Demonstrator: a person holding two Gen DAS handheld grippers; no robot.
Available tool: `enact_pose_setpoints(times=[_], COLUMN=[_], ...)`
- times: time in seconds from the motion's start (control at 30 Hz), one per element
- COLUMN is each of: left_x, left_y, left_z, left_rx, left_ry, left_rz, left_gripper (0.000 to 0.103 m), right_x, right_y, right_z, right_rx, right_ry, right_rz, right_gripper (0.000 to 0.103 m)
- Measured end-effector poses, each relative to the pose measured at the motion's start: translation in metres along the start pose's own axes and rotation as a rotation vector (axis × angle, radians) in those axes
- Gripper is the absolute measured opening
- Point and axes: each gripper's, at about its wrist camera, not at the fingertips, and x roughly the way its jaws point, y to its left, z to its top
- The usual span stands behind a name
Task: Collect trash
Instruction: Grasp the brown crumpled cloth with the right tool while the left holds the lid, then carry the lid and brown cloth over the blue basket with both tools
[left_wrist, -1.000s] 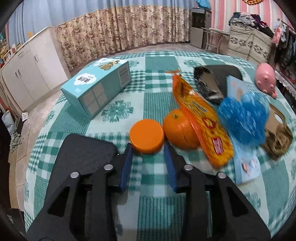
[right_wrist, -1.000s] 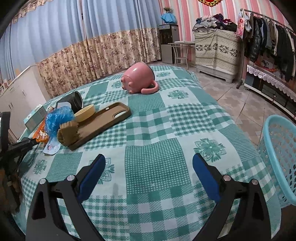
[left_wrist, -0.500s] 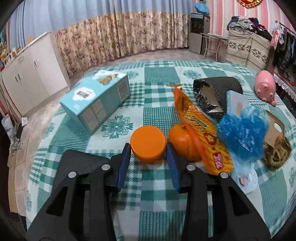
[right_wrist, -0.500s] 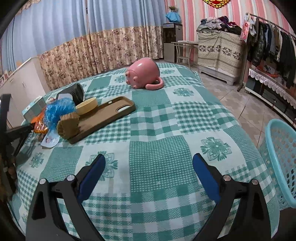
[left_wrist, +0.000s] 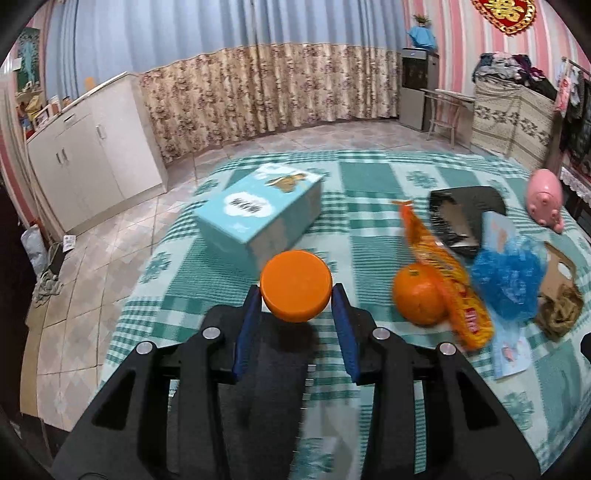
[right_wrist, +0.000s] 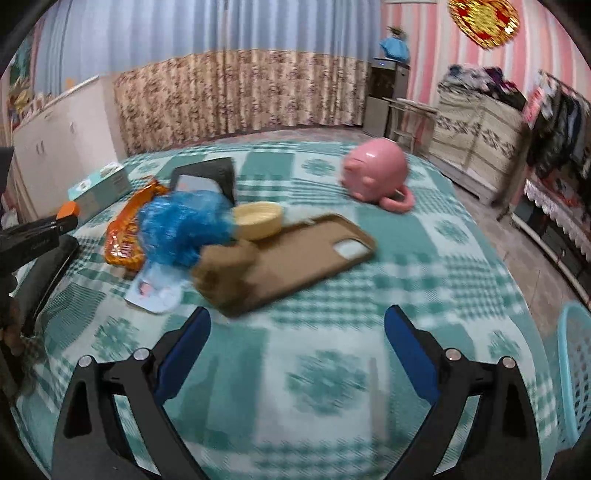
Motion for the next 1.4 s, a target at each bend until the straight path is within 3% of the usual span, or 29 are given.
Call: enact_pose_setpoints(times=[0.23, 0.27, 0.33, 0.37, 0.4, 0.6, 0.8, 0.97, 1.03, 1.4], left_x=[0.008, 0.008, 0.008, 0.007, 0.006, -0.004, -0.04, -0.07, -0.081, -0.129], left_y=[0.012, 0.012, 0.01, 0.009, 0.009, -0.008, -0.037, -0.077, -0.103, -0.258], left_z=[0.003, 0.003, 0.002, 0.002, 0.002, -0.003, 0.0, 0.01, 0.011, -0.001], left_rx=[-0.038, -0.034, -0.027, -0.026, -0.024, 0.038, 0.071, 0.085, 0.125, 0.287], left_ry=[0.011, 0.011, 0.009, 0.007, 0.006, -0.02, -0.071, -0.096, -0.108, -0.142], left_rz=[-0.019, -0.021, -0.029, -0.033, -0.036, -0.041, -0.124, -0.252, -0.28, -0.492], left_gripper=[0.038, 0.038, 0.038, 0.038, 0.038, 0.038, 0.038, 0.038, 0.038, 0.038], right_x=[0.012, 0.013, 0.018, 0.021, 0.023, 0.005, -0.048, -0.085, -0.098, -0.151], right_y=[0.034, 0.035, 0.037, 0.037, 0.036, 0.019, -0.031, -0.095, -0.134, -0.251], right_z=[0.018, 0.02, 0.023, 0.024, 0.024, 0.023, 0.018, 0.002, -0.01, -0.057], right_rx=[-0.037, -0.036, -0.04, -0.042, -0.039, 0.012, 0.047, 0.103, 0.152, 0.327], right_ry=[0.011, 0.014, 0.033, 0.049, 0.06, 0.015, -0.048, -0.068, -0.069, -0.098], right_rz=[-0.015, -0.009, 0.01, 0.02, 0.032, 0.075, 0.026, -0.06, -0.101, -0.26], right_gripper=[0.092, 0.087, 0.069, 0.055, 0.049, 0.043, 0.043, 0.043, 0.043, 0.043])
